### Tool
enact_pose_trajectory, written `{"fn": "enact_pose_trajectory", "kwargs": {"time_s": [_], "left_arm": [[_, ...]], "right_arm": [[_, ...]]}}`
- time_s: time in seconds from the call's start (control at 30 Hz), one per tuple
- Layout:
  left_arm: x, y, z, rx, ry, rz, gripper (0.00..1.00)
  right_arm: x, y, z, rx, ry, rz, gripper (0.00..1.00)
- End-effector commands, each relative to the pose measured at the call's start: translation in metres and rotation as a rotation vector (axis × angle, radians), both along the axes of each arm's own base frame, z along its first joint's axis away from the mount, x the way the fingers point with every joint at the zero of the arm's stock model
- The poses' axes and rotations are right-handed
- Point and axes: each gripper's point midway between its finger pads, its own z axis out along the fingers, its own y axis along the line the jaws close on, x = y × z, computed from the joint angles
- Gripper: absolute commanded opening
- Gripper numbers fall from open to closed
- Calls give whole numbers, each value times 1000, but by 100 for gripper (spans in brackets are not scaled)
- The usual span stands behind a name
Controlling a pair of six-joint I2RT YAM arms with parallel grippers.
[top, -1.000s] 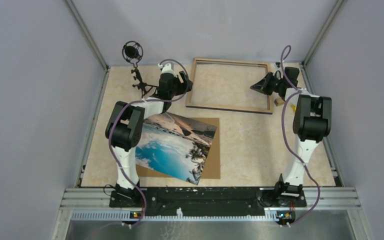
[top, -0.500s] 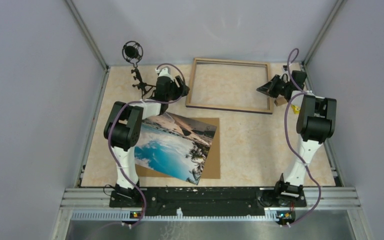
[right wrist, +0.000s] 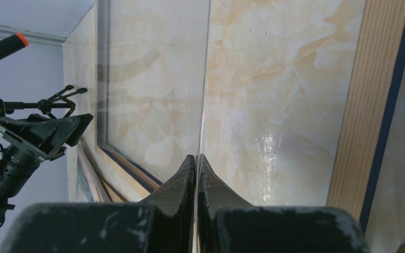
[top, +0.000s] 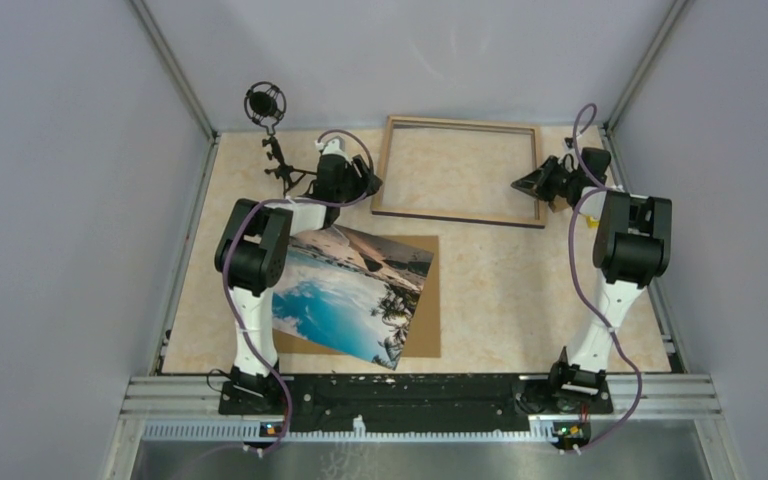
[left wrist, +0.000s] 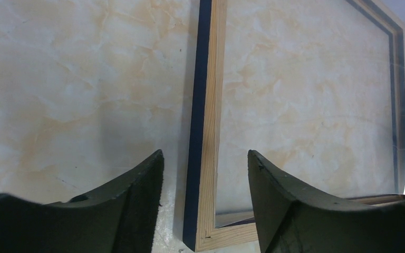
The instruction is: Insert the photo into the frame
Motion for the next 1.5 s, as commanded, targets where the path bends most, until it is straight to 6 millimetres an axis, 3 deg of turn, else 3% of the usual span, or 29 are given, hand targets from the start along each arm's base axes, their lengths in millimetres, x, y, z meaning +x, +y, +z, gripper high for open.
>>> {"fn": "enact_pose_trajectory", "kwargs": {"time_s": [0.0,0.13,1.47], "left_arm": [[9,-8,15,-50,-36,-7,70],[9,-10,14,-59,-35,-14,75],[10,-17,11,-86,-34,-51,74]], "right_arm": [[2,4,44,-38,-129,3,0],[0,3,43,-40,-127,-20,0],[-13,9,35,-43,-82,8,0]]}}
